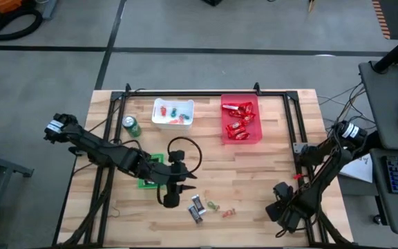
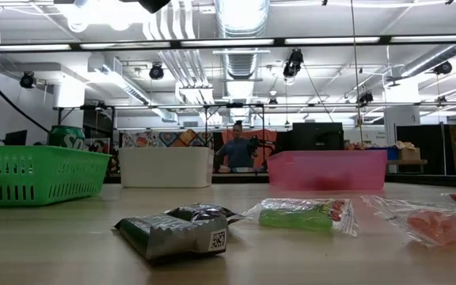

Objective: Organize candy in baskets
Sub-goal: Put the red gummy into the white bin

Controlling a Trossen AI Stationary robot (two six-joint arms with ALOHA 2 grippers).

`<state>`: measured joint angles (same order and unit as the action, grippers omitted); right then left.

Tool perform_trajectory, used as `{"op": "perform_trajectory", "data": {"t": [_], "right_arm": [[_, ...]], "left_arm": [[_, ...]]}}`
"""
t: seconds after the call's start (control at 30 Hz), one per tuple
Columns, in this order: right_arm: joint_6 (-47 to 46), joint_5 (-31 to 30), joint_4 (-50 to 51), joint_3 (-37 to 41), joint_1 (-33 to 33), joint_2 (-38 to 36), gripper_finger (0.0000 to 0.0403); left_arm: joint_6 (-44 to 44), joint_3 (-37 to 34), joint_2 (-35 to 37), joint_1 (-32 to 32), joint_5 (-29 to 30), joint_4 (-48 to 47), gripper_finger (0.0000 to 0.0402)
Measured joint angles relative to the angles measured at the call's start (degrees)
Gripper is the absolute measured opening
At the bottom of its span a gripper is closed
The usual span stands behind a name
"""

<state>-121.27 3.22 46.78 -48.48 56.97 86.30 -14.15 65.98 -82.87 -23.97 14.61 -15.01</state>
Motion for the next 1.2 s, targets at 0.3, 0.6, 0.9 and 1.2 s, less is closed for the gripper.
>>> {"op": "perform_trajectory", "data": {"t": [0.3, 0.6, 0.9, 1.2], "right_arm": [[4.1, -5.6, -0.4, 0.2, 0.1, 2.9, 0.0098], [9.2, -18.1, 0.4, 0.4, 0.0, 1.4, 0.001], [13.3, -38.7, 0.6, 0.3, -2.2, -6.0, 0.0008], [46.7, -51.6, -7.7, 0.2, -18.8, -11.3, 0.0008]], "left_arm": [[0.1, 0.0, -0.1, 0.0, 0.0, 0.5, 0.0141], [0.1, -0.1, -0.1, -0.1, 0.0, 0.5, 0.0141], [1.4, -0.1, 0.8, -1.6, 0.0, 0.5, 0.0141], [1.3, -0.1, 0.9, -1.9, 0.2, -7.5, 0.0141]]}}
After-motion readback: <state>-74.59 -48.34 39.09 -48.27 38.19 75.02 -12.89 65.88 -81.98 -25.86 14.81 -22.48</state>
